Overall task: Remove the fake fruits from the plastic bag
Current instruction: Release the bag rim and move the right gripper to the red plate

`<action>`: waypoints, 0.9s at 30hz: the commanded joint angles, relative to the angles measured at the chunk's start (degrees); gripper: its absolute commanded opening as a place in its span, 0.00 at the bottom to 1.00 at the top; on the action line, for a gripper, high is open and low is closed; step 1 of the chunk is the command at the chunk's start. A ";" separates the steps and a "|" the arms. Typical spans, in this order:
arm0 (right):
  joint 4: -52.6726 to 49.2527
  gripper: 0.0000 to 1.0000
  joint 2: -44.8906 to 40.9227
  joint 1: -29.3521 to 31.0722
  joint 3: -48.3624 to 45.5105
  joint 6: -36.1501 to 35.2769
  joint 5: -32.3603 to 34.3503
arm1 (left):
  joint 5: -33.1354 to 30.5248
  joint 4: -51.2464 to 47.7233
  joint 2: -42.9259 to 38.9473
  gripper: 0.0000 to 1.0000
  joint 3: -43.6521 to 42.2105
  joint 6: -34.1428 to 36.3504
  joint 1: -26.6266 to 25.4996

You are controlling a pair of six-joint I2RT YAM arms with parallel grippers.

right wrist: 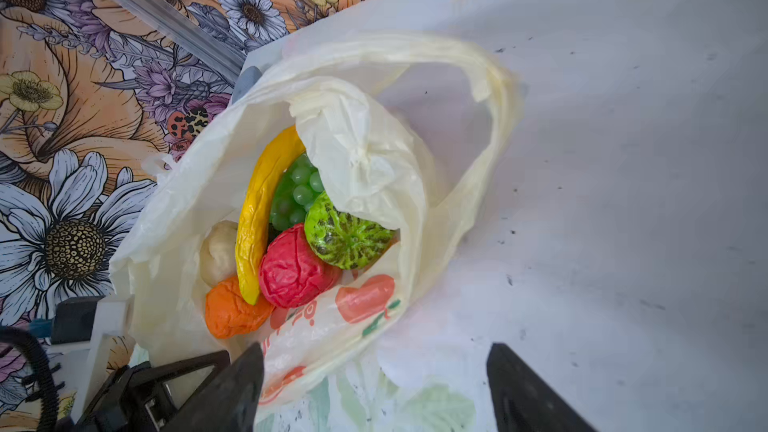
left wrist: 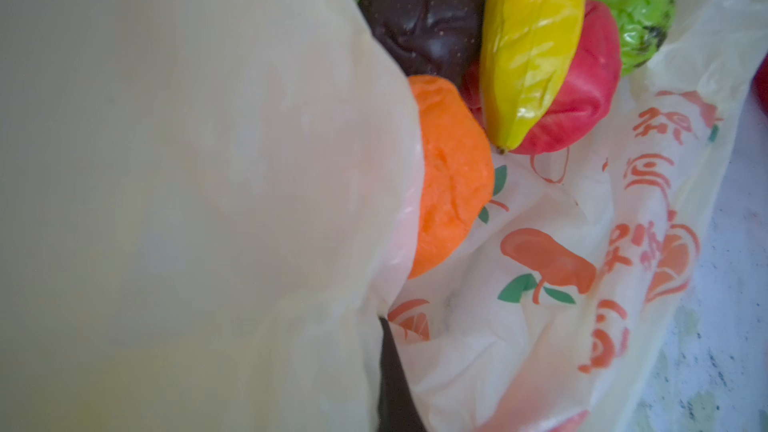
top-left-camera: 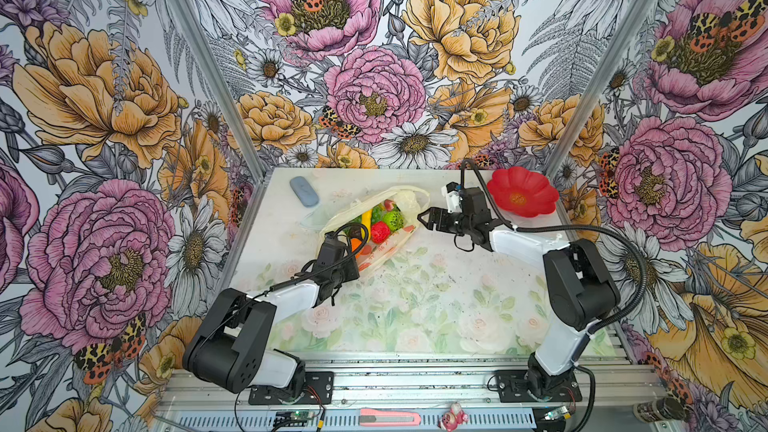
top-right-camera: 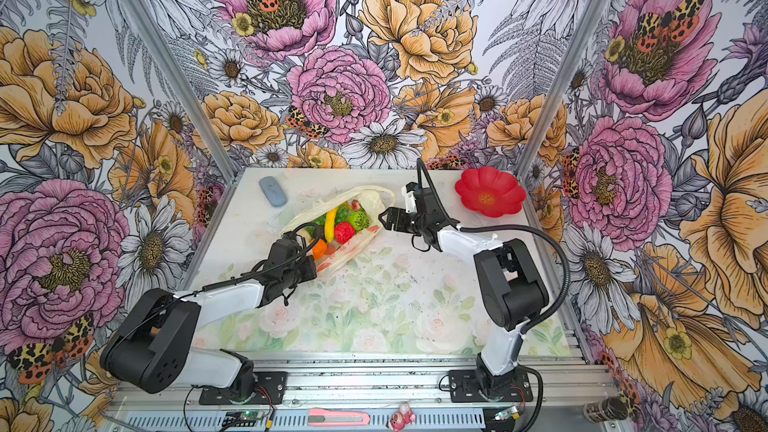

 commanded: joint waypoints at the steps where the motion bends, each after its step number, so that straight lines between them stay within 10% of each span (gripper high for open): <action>1: -2.10 0.85 -7.43 -6.80 -3.98 1.04 3.33 | 2.05 -0.66 0.13 0.00 1.57 3.98 -0.27; 12: -3.08 0.81 -11.51 -29.98 -10.37 8.87 10.23 | 4.11 0.98 0.40 0.01 3.07 8.43 -0.32; 27: 0.58 0.73 5.71 -37.84 -0.24 11.57 9.44 | 5.48 3.47 0.30 0.02 2.37 9.72 -1.16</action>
